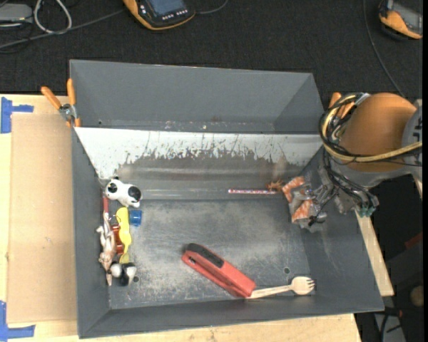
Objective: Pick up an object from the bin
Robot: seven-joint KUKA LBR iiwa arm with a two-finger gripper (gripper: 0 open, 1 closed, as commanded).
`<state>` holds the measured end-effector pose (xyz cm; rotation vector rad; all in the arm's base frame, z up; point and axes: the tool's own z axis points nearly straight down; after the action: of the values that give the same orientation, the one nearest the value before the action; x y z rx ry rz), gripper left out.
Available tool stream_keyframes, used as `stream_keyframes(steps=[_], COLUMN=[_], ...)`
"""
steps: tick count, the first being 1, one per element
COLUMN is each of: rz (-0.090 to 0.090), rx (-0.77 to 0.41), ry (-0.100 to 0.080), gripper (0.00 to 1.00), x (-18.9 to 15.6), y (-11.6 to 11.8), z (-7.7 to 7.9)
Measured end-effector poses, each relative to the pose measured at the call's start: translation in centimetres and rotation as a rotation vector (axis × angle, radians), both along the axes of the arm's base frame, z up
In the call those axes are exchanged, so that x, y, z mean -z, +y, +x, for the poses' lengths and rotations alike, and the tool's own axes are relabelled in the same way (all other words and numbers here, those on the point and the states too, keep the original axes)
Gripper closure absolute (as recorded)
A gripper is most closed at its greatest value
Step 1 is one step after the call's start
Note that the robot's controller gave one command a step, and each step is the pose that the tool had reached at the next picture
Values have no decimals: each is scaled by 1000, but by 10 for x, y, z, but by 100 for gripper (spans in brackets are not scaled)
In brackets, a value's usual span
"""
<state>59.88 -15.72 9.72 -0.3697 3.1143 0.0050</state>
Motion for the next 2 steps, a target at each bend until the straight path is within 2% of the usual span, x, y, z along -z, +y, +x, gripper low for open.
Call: stream_keyframes(steps=[2], rz=[-2], rx=[0], ry=[-9], gripper=[100], x=[-40], y=[1], z=[3])
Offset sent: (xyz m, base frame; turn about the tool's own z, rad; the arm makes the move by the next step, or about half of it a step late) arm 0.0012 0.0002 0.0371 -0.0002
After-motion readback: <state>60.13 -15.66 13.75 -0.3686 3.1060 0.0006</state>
